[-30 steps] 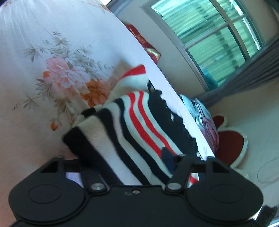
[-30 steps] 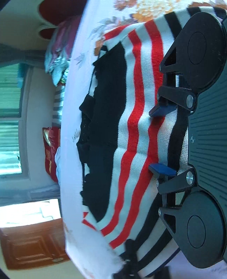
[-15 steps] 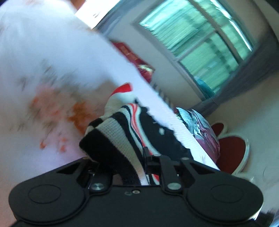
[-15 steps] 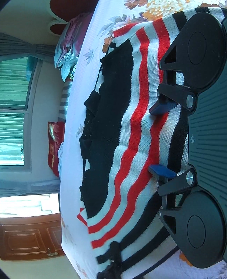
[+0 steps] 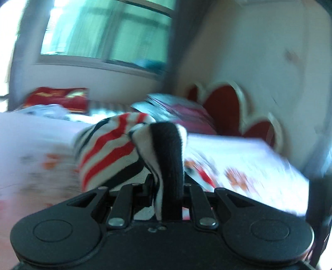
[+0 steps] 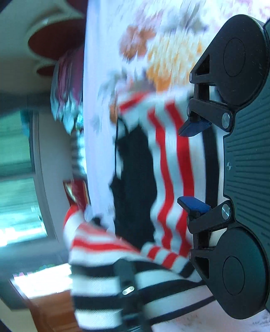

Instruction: Fold small clothes

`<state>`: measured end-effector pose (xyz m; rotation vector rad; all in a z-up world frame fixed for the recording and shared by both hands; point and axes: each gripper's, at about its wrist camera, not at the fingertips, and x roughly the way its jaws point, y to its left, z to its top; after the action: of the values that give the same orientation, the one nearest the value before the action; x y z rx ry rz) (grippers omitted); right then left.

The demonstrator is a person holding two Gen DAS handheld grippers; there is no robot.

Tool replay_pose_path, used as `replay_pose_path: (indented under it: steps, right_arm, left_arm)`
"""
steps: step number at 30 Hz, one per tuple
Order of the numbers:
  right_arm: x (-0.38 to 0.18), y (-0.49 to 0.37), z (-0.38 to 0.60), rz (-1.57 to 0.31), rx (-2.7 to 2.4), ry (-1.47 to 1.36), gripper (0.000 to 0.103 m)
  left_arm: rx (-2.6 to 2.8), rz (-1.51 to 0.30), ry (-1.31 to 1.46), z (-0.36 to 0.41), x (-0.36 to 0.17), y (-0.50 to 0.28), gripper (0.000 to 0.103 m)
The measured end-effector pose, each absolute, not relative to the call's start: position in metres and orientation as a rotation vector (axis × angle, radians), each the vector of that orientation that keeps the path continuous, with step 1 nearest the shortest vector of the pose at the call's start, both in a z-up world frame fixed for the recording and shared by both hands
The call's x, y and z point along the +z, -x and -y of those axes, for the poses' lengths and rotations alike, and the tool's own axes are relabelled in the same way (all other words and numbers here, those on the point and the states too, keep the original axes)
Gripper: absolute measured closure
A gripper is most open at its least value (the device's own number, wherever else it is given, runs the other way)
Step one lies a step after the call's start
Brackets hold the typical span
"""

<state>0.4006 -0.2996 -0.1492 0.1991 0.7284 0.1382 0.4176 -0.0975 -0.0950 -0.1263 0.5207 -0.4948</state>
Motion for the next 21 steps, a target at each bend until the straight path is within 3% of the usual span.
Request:
replay_pose_path:
  steps: [3,6,11,21]
  right_arm:
    - [-0.148,-0.393,0.328,-0.74,0.073,-0.214,0.04]
    - [-0.148,-0.384,0.353,-0.753,0.027,-0.236,0.04]
    - [-0.14,-0.38,0.377,-0.735,0.017,-0.309,0.04]
    - [-0.13,-0.414,0.356,-0.751,0.221,-0.42,0.04]
  left_arm:
    - [-0.569,-0.615,-0.02,0.144,-0.125,-0.412,0.087]
    - [-0.571,-0.628,-0.153,0.167,-0.148,-0.395,0.077]
    - [-0.643,-0.623,-0.169,0.167,-0.143,-0.368,0.049]
    - [-0.58,-0.605,0.07,0.074,-0.114,-0.356,0.048]
